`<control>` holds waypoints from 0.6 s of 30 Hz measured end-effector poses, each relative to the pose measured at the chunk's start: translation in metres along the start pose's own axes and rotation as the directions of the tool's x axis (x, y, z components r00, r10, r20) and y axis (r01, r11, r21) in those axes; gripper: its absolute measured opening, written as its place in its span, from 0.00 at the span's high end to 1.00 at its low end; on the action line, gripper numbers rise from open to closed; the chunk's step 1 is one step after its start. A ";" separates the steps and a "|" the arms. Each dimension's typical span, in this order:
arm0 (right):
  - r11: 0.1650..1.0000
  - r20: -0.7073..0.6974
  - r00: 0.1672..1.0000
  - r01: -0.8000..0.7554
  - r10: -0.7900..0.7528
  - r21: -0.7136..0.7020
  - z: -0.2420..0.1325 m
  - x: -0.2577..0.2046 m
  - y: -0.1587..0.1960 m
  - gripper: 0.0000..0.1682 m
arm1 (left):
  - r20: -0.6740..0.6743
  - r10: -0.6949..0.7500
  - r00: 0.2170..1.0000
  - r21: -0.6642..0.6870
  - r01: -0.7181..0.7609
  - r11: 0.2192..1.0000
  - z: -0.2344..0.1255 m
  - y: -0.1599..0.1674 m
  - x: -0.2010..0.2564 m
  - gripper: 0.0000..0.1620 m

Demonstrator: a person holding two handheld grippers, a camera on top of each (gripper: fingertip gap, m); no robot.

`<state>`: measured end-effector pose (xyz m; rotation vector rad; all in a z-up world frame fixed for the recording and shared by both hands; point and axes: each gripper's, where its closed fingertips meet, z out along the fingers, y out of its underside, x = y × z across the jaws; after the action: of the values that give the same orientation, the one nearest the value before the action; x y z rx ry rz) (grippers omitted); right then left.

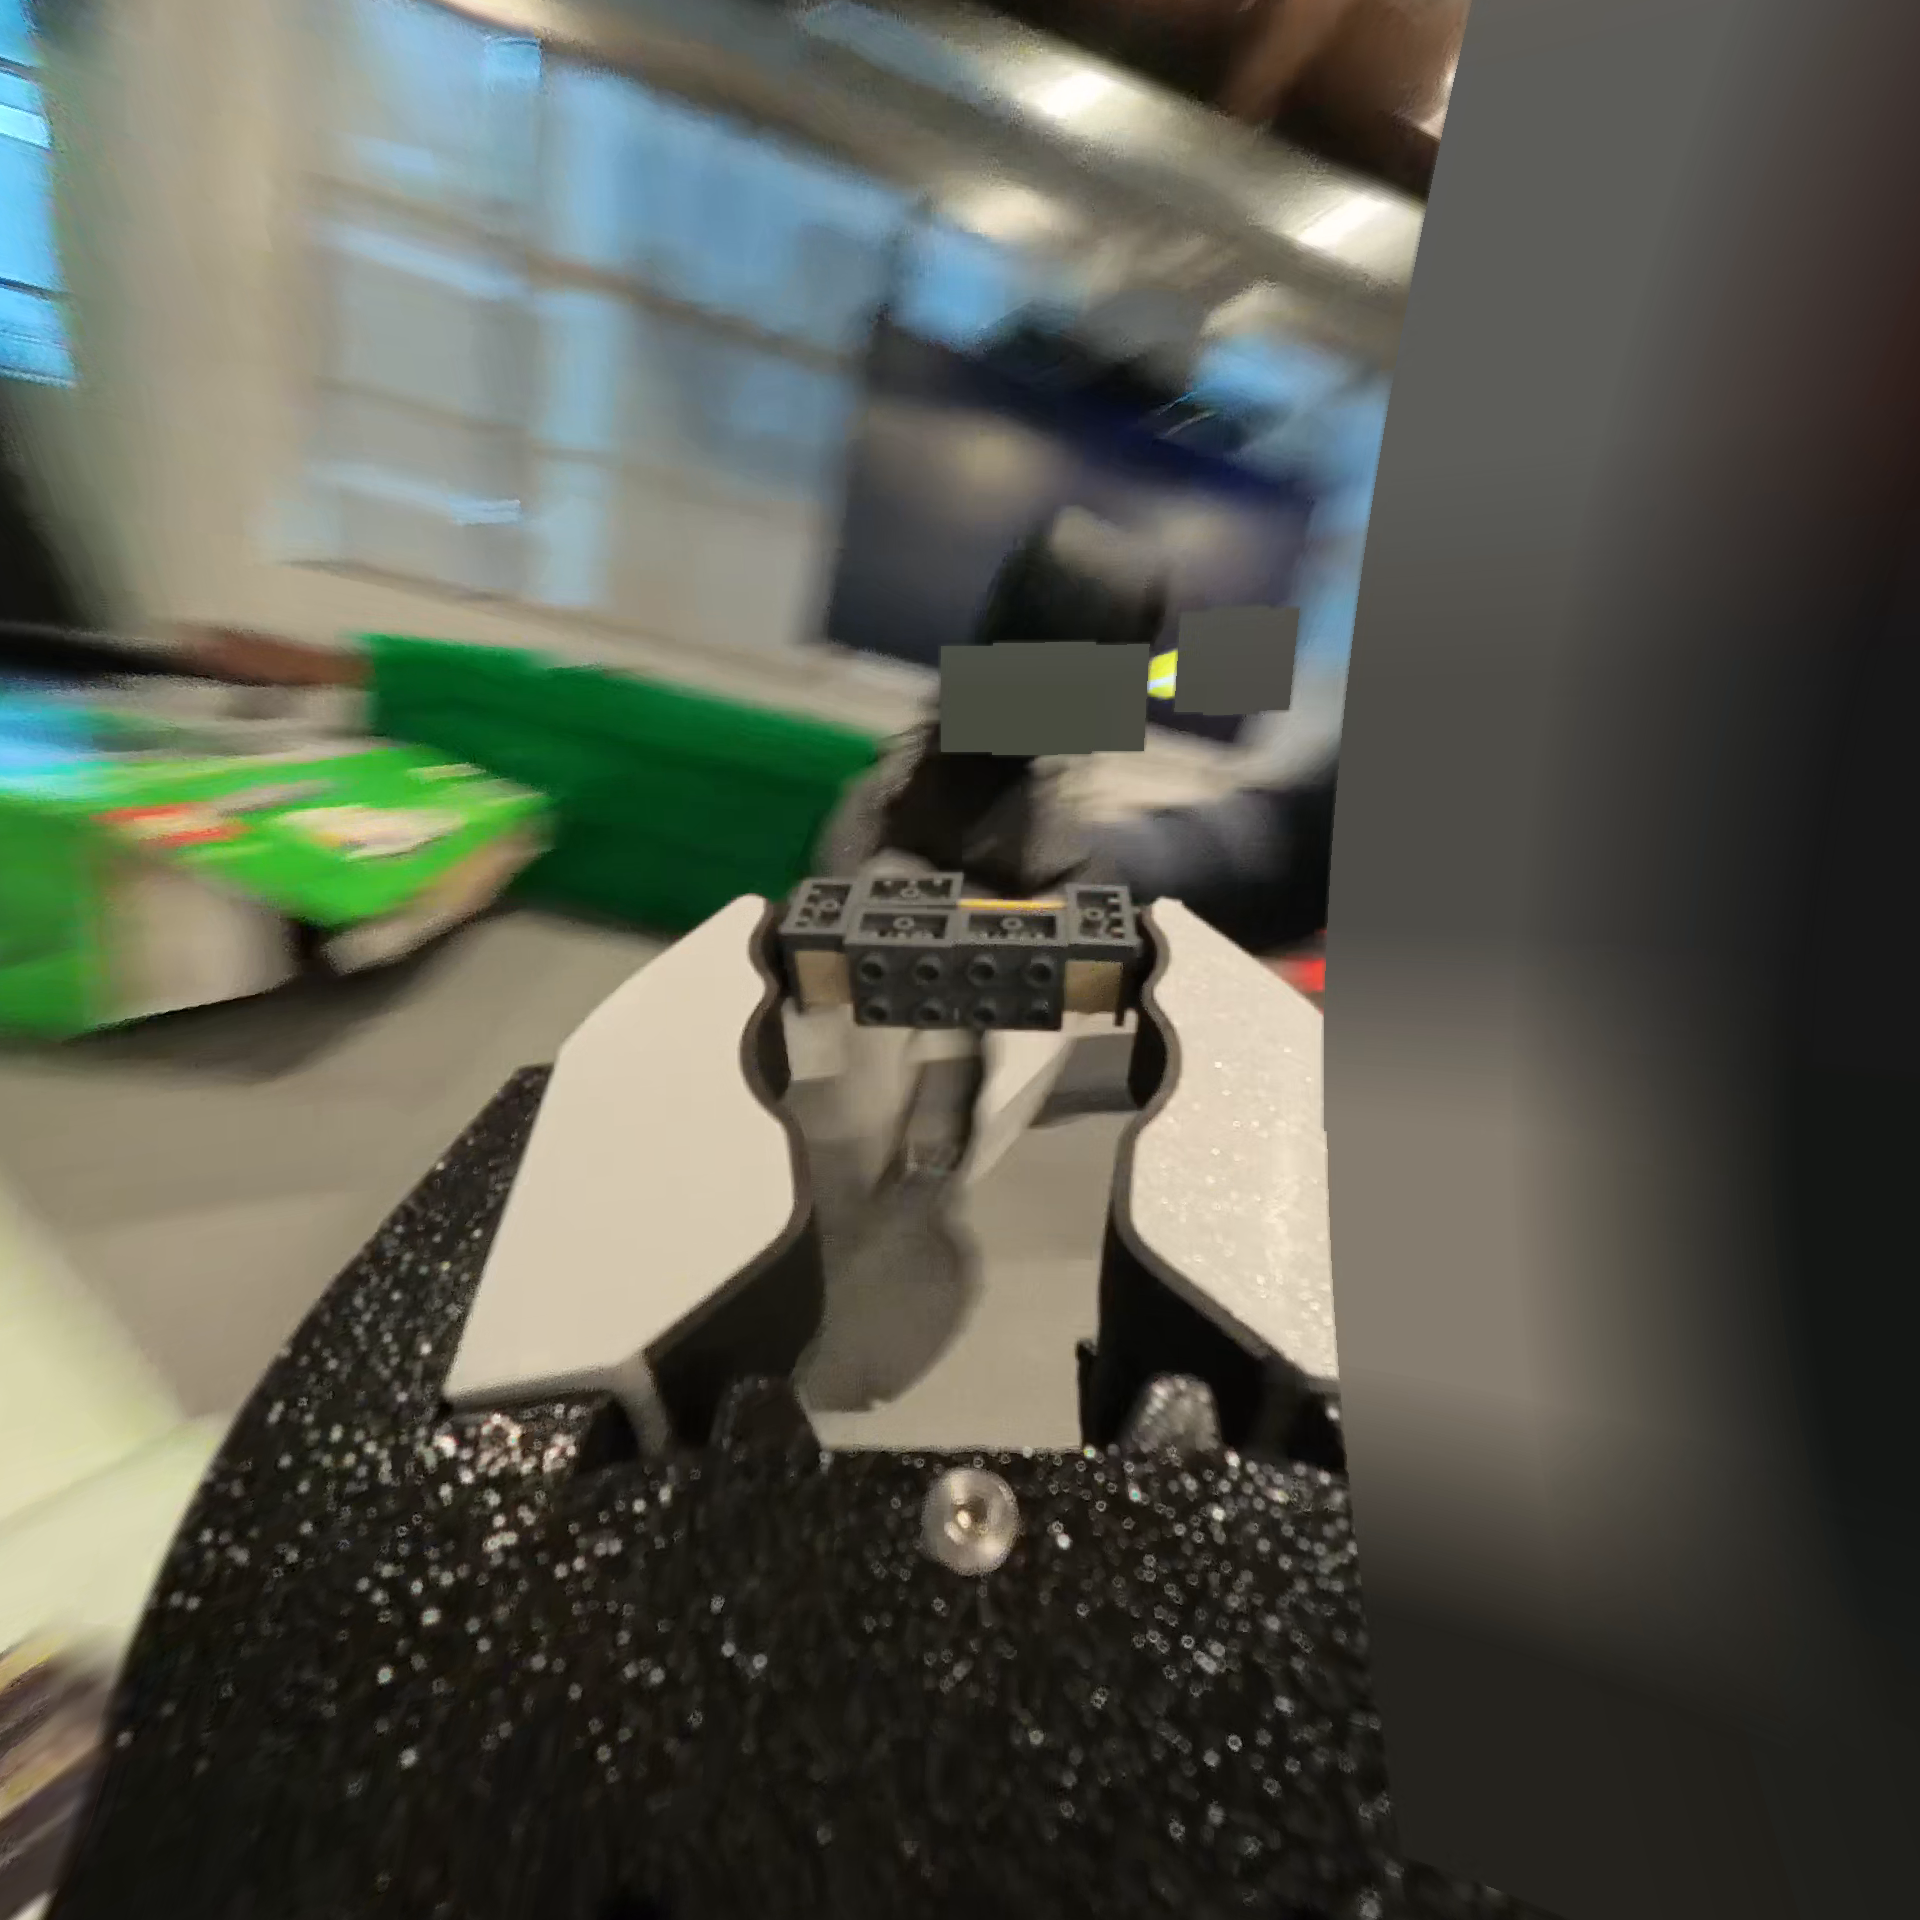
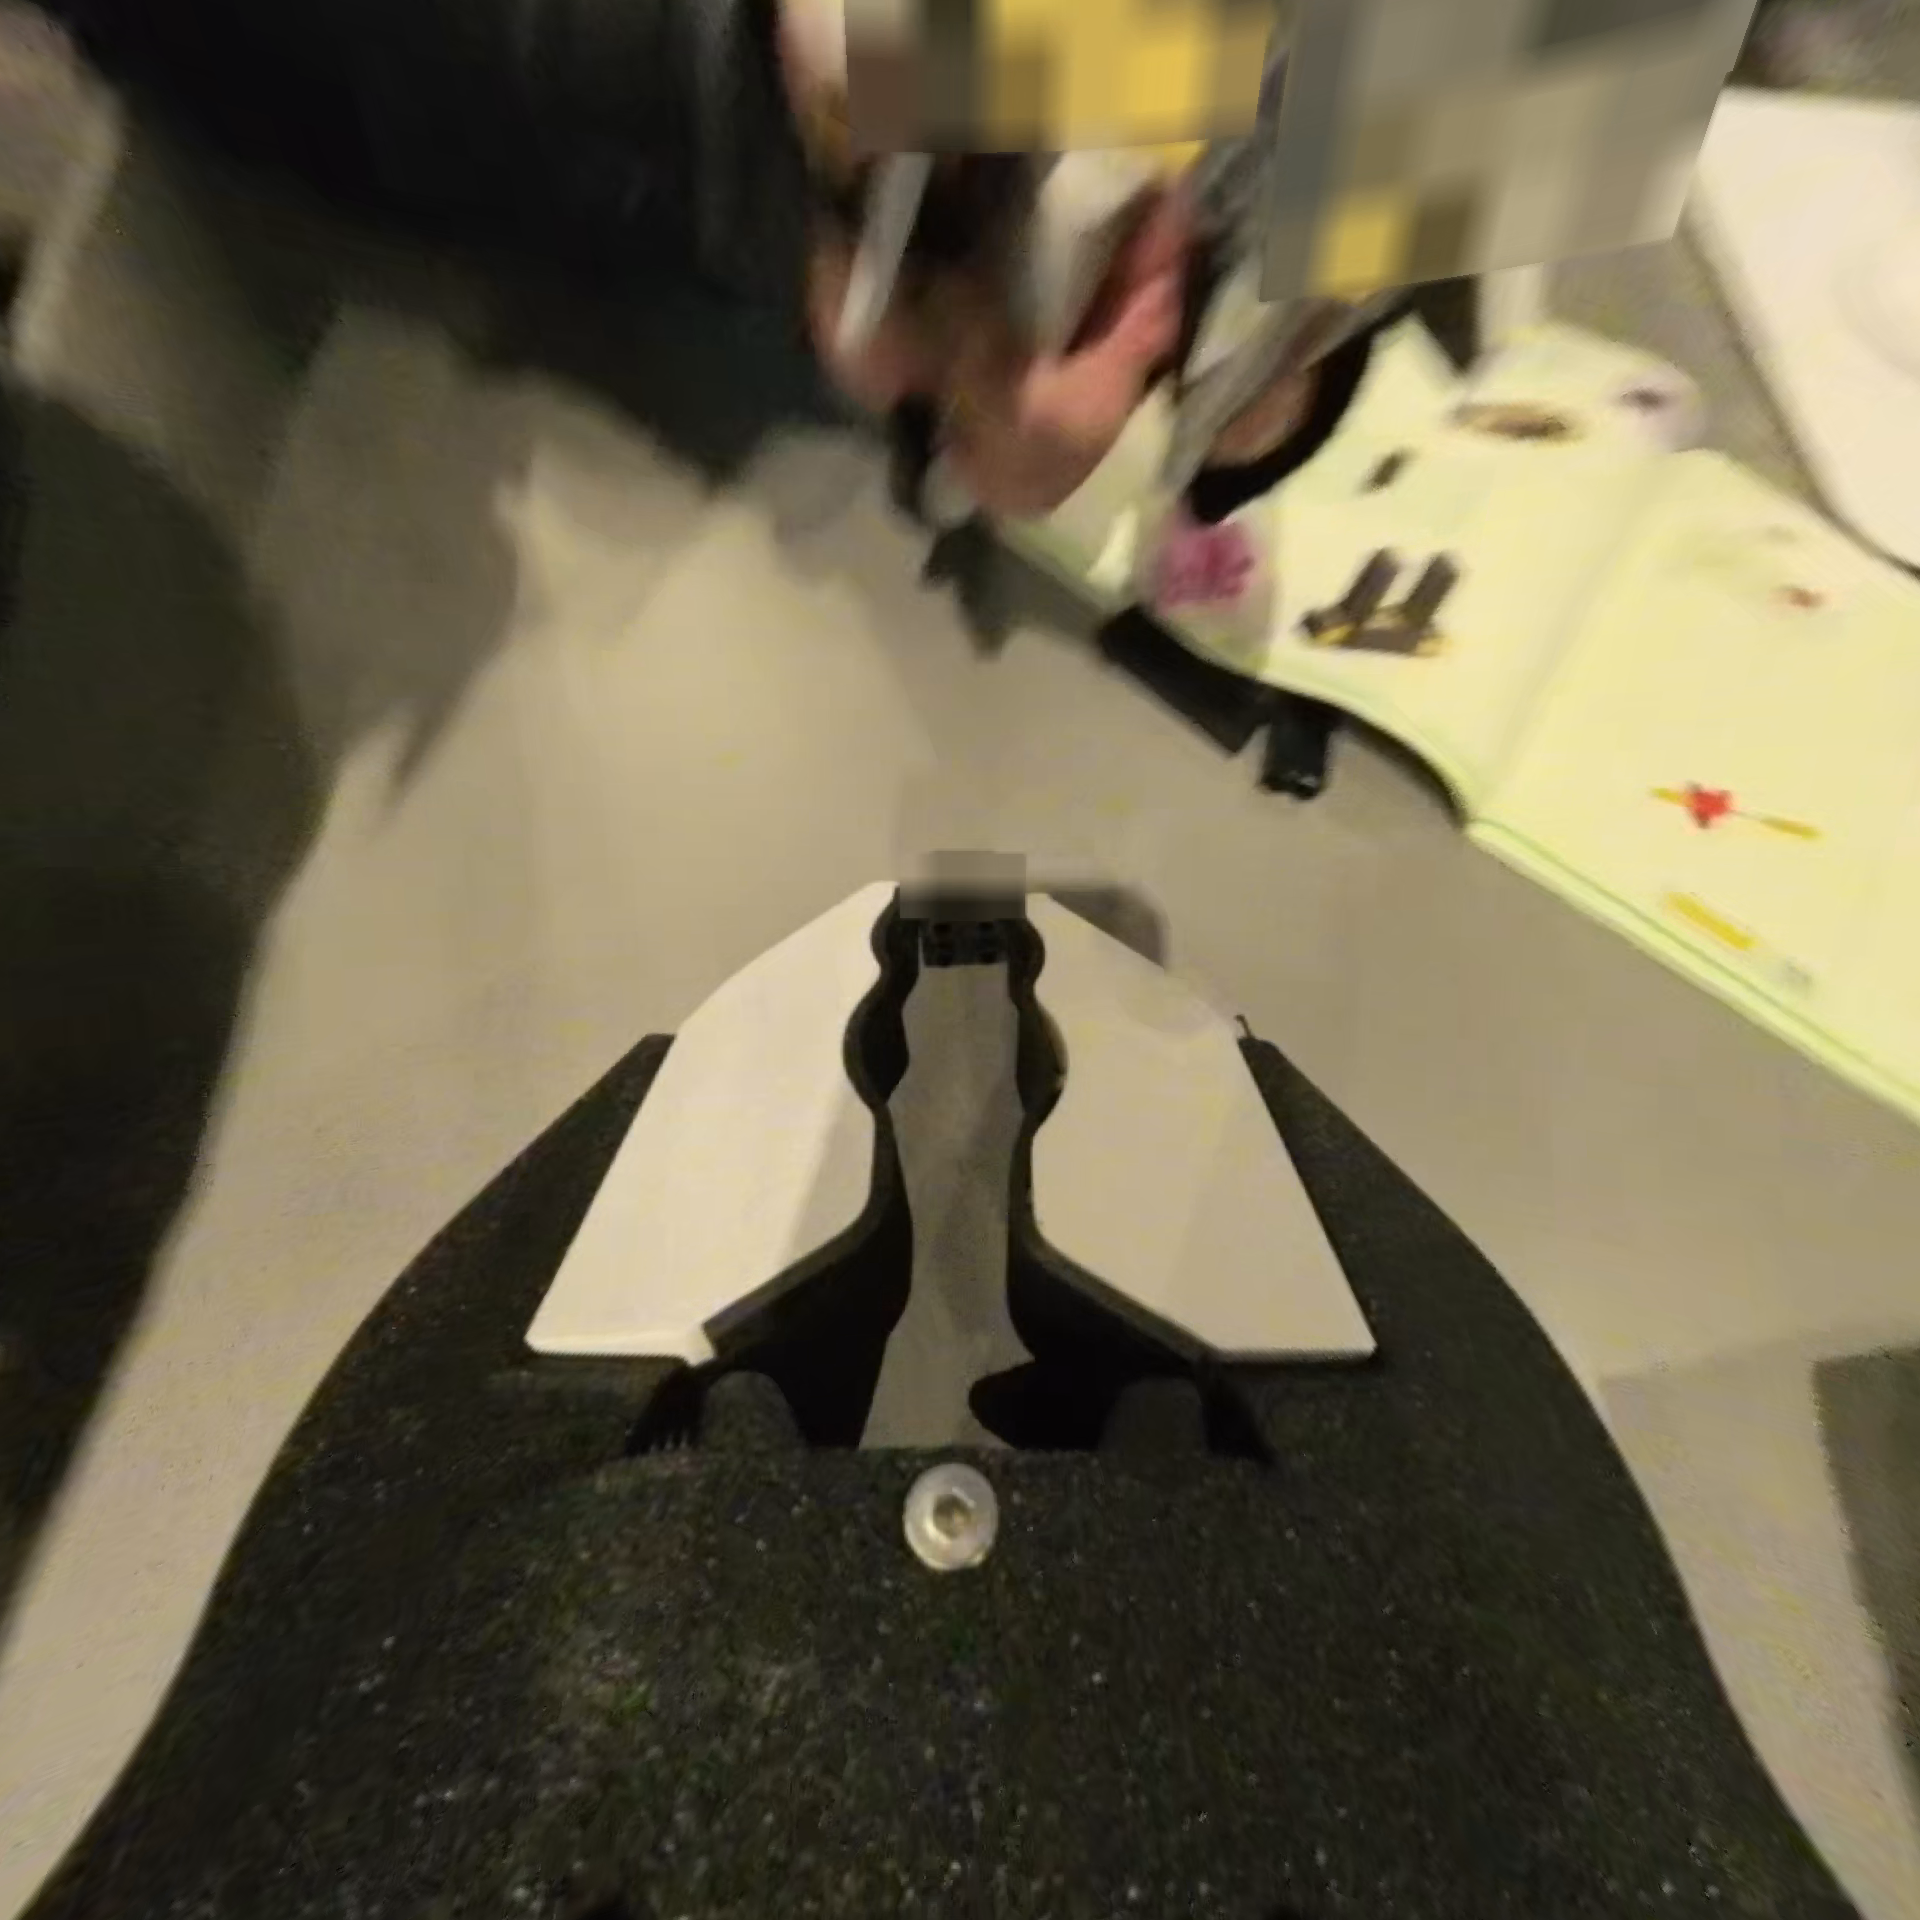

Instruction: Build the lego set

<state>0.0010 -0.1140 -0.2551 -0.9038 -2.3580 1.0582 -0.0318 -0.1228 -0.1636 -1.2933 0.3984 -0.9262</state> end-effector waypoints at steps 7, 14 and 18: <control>0.785 0.060 0.924 -0.355 0.379 0.508 -0.023 0.010 -0.052 0.90 | 0.115 0.199 0.973 -0.113 -0.186 0.976 0.007 0.015 -0.007 0.61; 0.740 0.071 0.924 -0.346 0.377 0.577 -0.030 0.004 -0.069 0.91 | 0.109 0.302 0.947 -0.219 -0.274 0.937 0.014 0.031 -0.005 0.61; 0.796 -0.008 0.951 -0.255 0.310 0.549 -0.031 0.002 -0.072 0.91 | 0.095 0.279 0.955 -0.224 -0.253 0.941 0.016 0.035 -0.003 0.61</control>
<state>-0.0104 -0.1334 -0.1802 -1.0641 -1.7111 1.6489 -0.0096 -0.1103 -0.1923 -1.4400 0.5689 -0.5814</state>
